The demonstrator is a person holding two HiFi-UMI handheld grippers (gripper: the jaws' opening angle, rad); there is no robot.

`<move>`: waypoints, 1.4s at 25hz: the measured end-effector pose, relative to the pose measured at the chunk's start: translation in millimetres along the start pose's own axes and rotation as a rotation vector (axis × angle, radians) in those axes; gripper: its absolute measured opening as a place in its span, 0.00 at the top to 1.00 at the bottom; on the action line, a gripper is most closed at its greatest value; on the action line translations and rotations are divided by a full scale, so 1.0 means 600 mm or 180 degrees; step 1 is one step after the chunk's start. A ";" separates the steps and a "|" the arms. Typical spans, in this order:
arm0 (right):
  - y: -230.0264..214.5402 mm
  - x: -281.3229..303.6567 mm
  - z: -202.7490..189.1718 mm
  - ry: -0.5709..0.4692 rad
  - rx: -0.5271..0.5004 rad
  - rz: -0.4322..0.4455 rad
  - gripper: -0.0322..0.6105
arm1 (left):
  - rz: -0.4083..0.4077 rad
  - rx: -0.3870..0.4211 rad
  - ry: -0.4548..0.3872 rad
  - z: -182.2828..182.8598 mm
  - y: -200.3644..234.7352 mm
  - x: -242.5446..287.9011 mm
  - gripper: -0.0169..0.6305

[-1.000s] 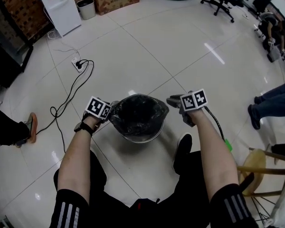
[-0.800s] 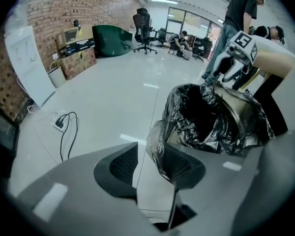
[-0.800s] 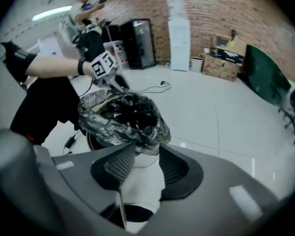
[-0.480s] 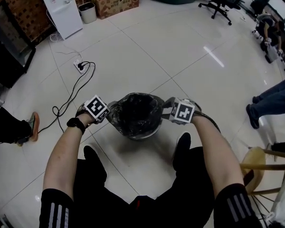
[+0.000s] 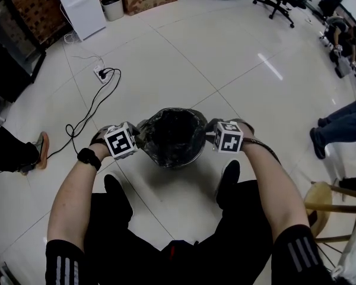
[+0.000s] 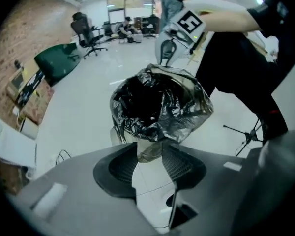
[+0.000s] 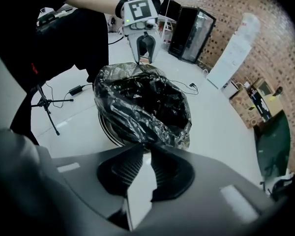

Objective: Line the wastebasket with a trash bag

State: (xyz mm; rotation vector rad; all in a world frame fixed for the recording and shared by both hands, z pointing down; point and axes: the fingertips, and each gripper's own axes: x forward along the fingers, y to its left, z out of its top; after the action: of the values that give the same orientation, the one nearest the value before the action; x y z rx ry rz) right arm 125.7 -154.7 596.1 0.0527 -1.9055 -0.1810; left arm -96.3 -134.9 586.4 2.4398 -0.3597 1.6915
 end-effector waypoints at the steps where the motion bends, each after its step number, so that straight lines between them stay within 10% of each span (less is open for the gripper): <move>1: 0.001 -0.004 -0.002 -0.0012 0.0014 -0.0005 0.90 | 0.0007 0.0129 -0.0036 0.008 -0.008 -0.010 0.74; 16: 0.052 -0.032 -0.017 -0.0128 0.0284 0.0354 0.94 | 0.0084 0.1526 -0.0068 0.062 -0.153 0.006 0.68; 24: 0.107 -0.006 -0.043 -0.0034 0.0409 0.0818 0.94 | -0.0122 0.1479 0.0188 0.025 -0.171 0.046 0.94; 35: 0.149 0.059 -0.082 0.0251 0.0561 0.1201 0.94 | -0.0487 0.1285 0.0410 -0.018 -0.175 0.082 0.97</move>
State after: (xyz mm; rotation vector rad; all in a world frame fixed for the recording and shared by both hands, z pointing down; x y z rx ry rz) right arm 164.8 -75.9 658.9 -0.1779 -1.8123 0.2411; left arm -60.3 -36.8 637.5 2.5167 0.2014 1.9973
